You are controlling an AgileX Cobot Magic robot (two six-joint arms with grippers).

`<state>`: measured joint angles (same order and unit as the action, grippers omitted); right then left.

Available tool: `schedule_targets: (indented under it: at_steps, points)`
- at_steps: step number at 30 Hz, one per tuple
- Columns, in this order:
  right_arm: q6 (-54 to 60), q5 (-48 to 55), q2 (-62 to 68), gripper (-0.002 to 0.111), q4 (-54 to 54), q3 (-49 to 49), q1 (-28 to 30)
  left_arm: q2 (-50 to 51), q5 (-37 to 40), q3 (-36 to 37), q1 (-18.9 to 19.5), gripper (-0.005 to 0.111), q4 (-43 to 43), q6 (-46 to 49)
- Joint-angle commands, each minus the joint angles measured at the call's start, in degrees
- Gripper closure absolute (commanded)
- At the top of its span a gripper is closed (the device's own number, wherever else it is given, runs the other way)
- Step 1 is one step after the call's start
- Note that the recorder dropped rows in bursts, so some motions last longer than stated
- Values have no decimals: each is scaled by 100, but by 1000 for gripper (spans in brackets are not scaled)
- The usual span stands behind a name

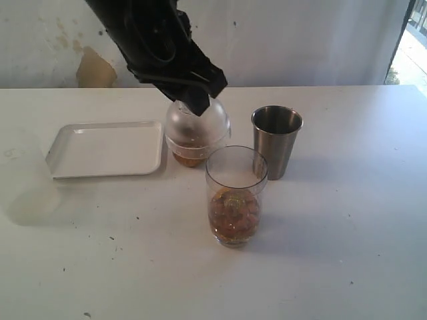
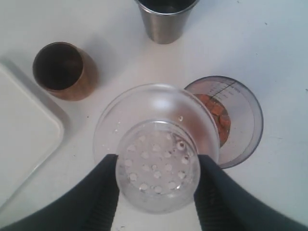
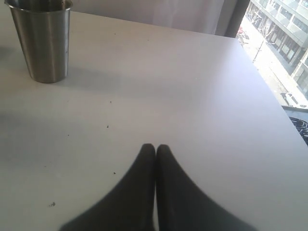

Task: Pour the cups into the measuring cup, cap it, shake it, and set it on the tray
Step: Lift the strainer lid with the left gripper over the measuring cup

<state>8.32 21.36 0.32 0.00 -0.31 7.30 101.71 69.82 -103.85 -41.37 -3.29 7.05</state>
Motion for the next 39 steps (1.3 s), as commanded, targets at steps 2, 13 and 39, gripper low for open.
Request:
schedule_targets:
  at_steps: [2,13,39]
  points:
    - [49,-25,-32,108,0,31,13,133,15,-92,-289,107,-2,-85]
    - [49,-25,-32,108,0,31,13,166,15,-92,-608,107,14,-105]
    - [49,-25,-32,108,0,31,13,506,-414,-92,-617,107,-304,-22]
